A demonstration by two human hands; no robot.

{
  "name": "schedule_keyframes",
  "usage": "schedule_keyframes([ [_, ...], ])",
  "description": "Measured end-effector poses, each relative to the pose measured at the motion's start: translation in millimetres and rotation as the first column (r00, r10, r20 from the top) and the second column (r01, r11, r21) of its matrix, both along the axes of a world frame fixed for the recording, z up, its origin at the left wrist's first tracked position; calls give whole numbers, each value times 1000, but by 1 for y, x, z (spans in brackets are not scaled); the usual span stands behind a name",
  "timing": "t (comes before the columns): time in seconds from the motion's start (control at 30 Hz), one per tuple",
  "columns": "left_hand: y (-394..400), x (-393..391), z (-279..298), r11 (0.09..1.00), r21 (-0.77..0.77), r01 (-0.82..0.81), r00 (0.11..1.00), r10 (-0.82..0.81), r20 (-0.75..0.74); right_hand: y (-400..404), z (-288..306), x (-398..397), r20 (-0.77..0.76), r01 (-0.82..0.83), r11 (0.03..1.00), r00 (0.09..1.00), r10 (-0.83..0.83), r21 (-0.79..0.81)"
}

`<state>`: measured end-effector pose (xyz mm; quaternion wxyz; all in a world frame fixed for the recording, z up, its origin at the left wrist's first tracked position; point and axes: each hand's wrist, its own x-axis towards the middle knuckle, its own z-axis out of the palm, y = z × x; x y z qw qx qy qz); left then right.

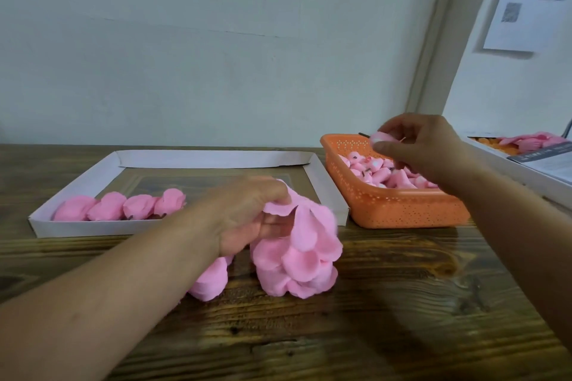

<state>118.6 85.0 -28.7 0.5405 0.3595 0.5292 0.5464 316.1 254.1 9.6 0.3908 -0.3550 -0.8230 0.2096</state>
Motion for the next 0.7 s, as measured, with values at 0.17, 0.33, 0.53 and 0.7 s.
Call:
schedule_keyframes([
  [0.17,-7,11,-7,994,13,-105,942,96,322,-58,-2,-7,-86,-281,959,957,277,-41],
  [0.33,-11,15,-11,982,88,-169,904,119,411,-83,-8,-18,27,-402,915,915,402,9],
  [0.53,-21,18,-16,975,170,-144,852,35,522,-84,-16,-21,72,-379,924,924,375,48],
  [0.7,-24,21,-13,956,151,-253,878,161,450,-90,-16,-26,80,-420,904,907,414,79],
])
